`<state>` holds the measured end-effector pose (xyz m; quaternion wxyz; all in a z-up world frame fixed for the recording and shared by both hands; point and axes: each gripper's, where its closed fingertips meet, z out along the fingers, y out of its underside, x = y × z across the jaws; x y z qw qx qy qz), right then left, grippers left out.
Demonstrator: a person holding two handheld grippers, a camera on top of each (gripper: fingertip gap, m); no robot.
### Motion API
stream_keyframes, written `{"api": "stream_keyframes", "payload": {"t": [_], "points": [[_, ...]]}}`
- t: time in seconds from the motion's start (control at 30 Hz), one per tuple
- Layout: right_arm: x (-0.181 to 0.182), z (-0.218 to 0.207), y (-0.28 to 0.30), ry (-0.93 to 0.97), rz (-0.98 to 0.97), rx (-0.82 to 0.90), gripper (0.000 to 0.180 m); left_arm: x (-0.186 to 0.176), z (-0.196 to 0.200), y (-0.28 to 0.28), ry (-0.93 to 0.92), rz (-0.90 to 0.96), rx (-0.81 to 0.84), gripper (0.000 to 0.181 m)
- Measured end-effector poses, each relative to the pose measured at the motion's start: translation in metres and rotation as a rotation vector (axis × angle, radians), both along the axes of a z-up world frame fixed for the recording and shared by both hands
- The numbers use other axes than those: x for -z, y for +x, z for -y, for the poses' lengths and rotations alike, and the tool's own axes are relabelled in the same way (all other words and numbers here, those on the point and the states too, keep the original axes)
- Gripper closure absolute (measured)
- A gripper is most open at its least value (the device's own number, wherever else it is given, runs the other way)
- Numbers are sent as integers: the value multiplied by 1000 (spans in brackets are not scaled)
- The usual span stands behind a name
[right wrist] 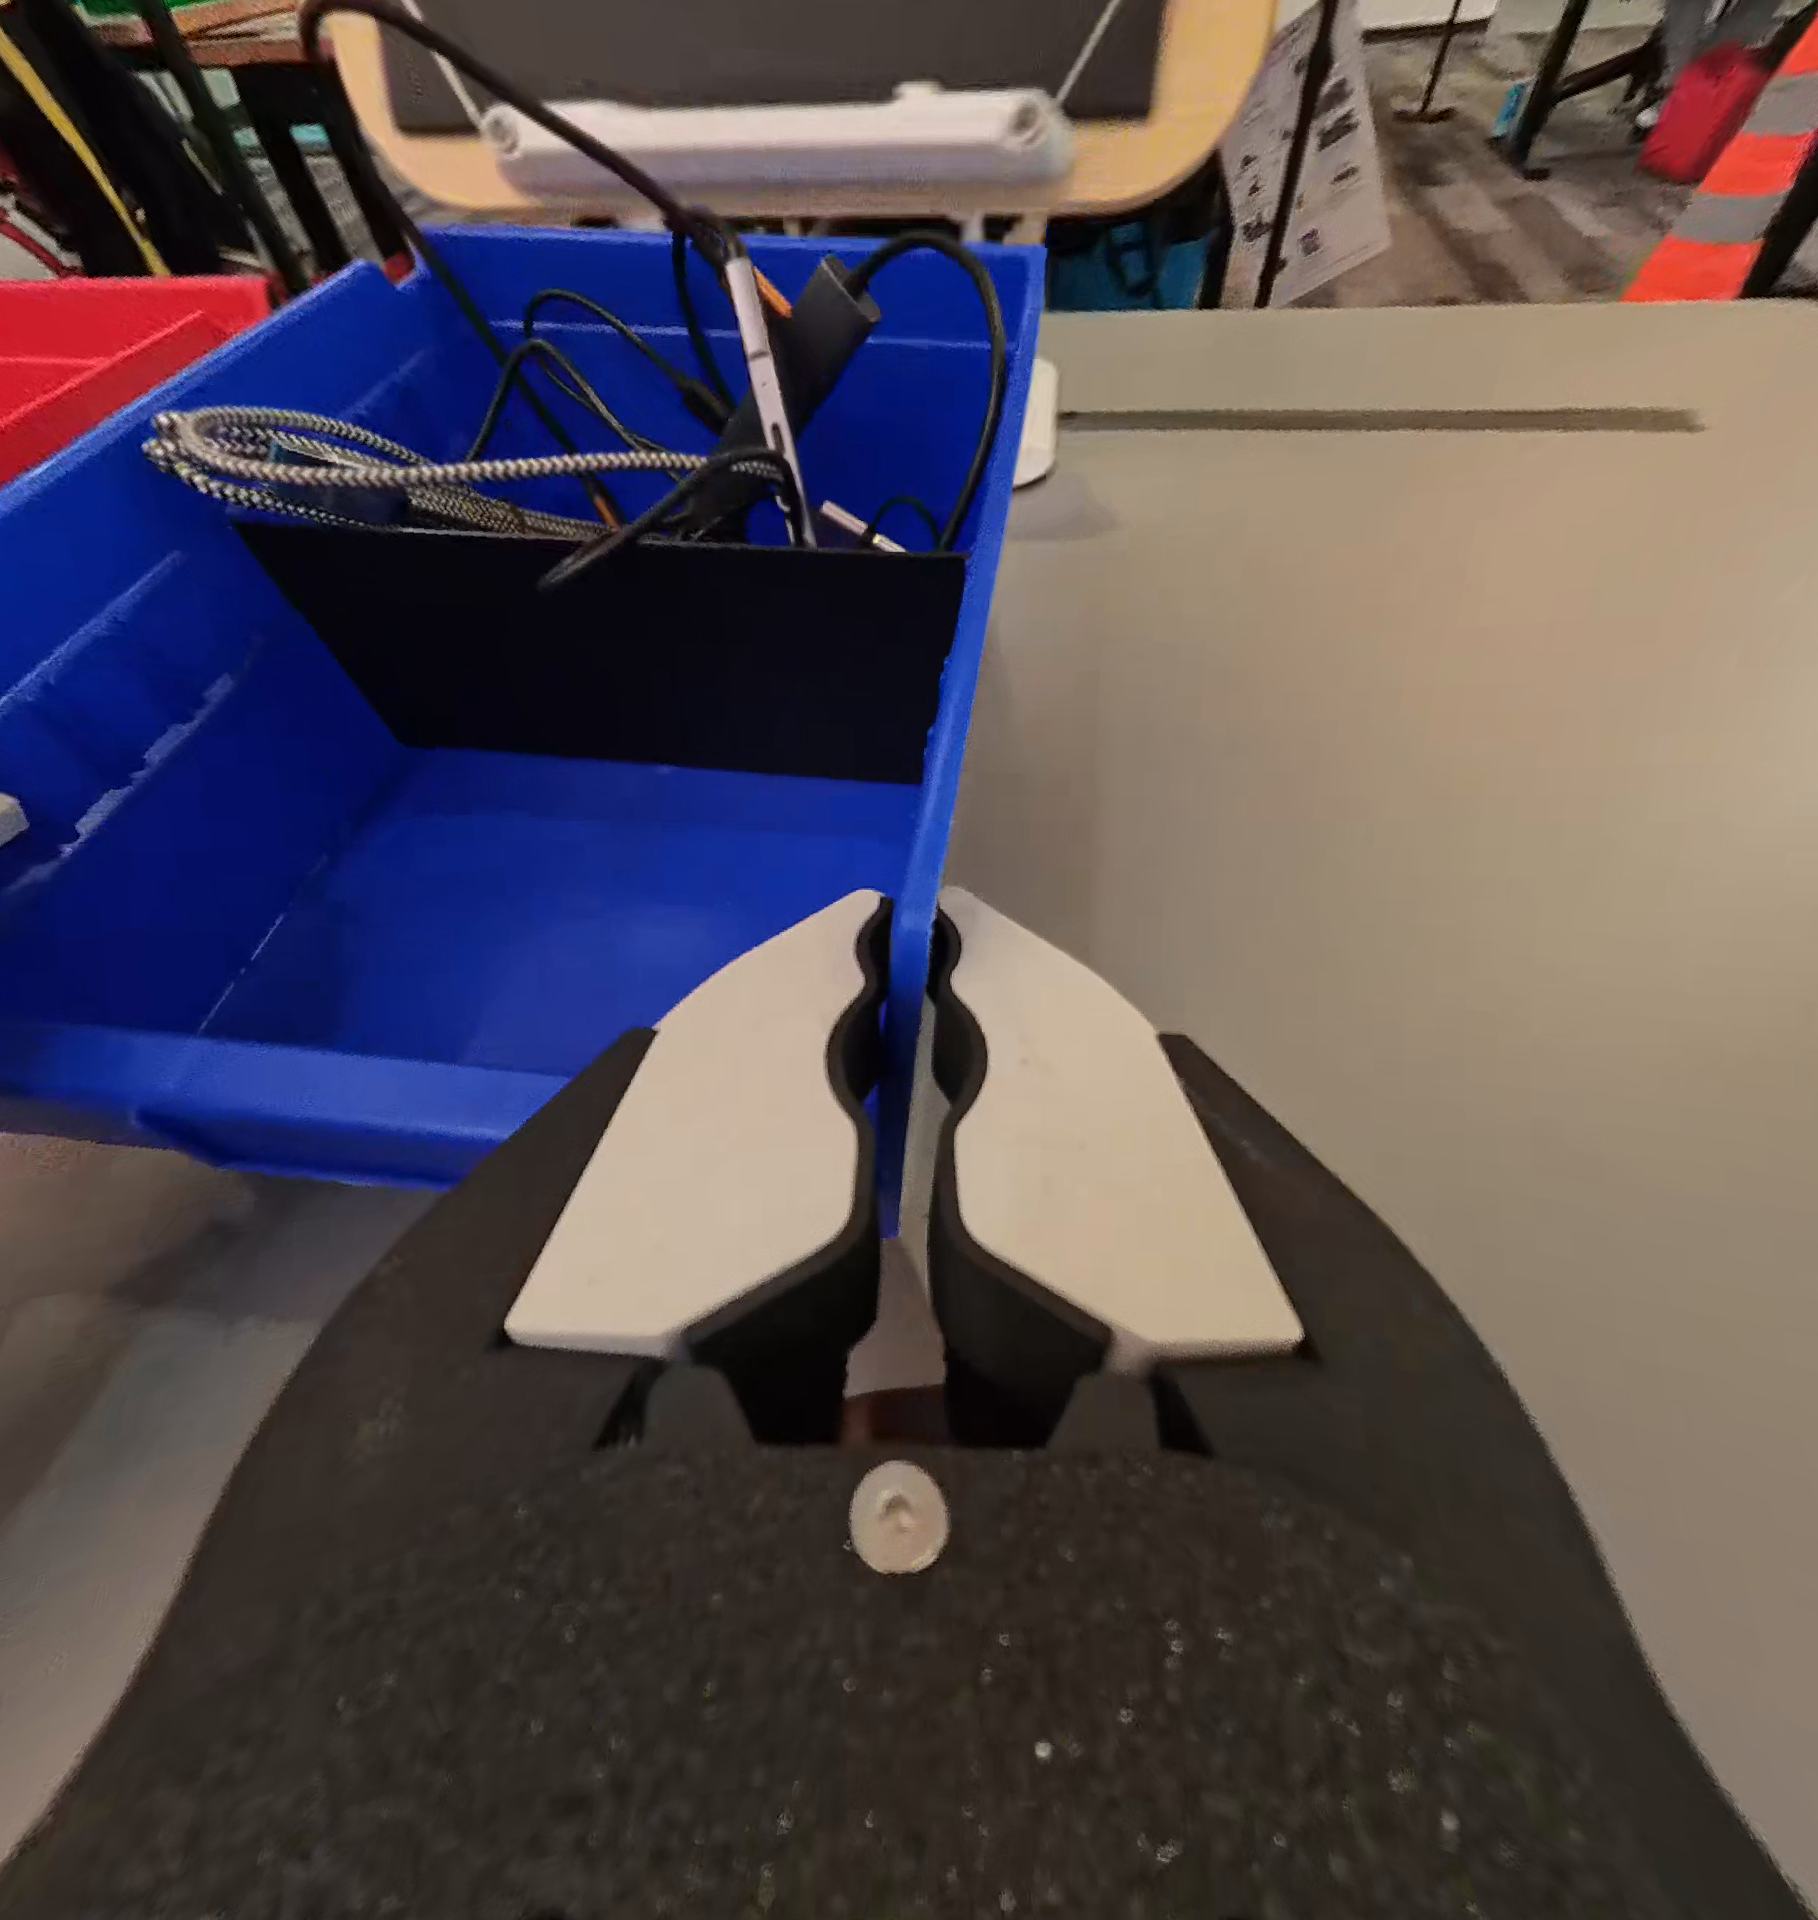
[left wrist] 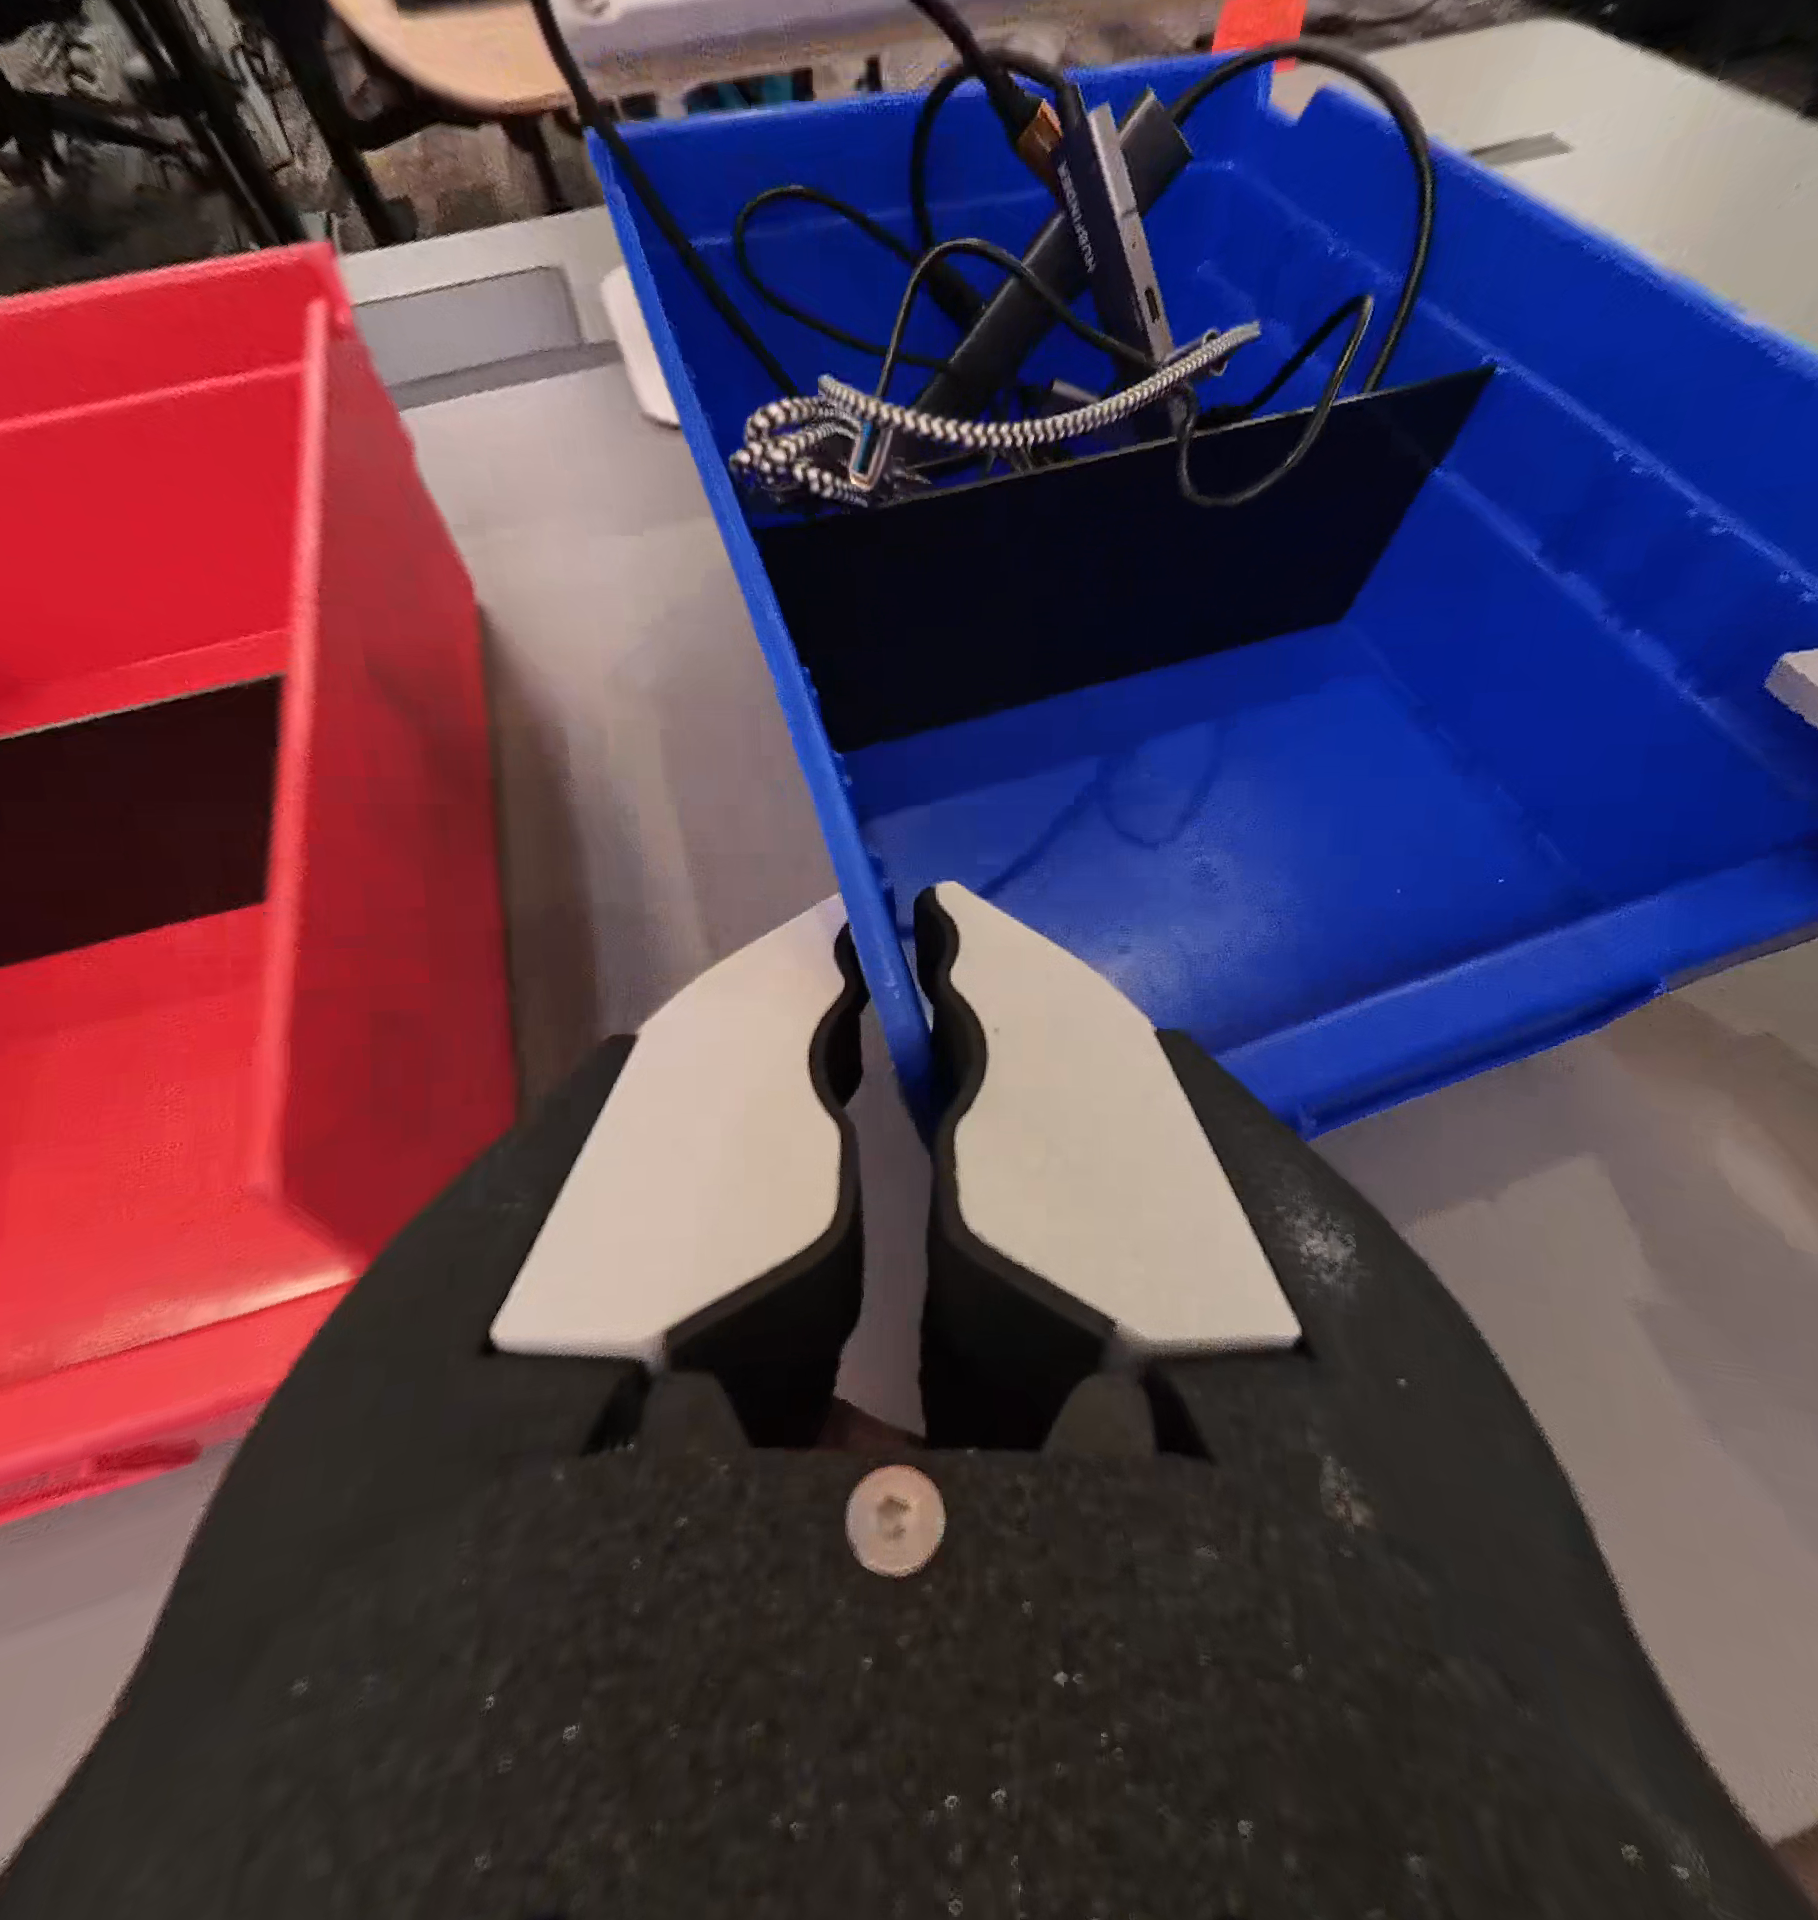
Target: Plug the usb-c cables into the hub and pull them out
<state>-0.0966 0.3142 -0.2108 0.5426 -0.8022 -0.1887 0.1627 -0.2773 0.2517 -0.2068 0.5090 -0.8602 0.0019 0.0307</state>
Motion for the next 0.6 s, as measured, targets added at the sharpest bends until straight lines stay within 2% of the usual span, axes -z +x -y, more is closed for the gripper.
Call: {"api": "stream_keyframes", "payload": {"t": [0.13, 0.27, 0.37, 0.43, 0.5, 0.6], "points": [[6, -3, -25, 0, 10, -13, 176, 13, 2, -23, -17, 23, -23, 173], [11, -8, -28, 0, 8, -36, 175, 14, 0, -21, -10, 54, 21, 167], [10, 9, -29, -24, 39, -167, 162, -5, 17, -8, 39, 261, 102, 149], [-1, 27, -18, 39, 63, -236, 153, -27, 47, -8, 109, 397, 145, 147], [-12, 46, -7, 111, 77, -288, 153, -37, 81, -45, 144, 387, 55, 152], [-1, 76, 11, 127, 135, -343, 151, -38, 132, -154, 169, 239, -234, 155]]}}
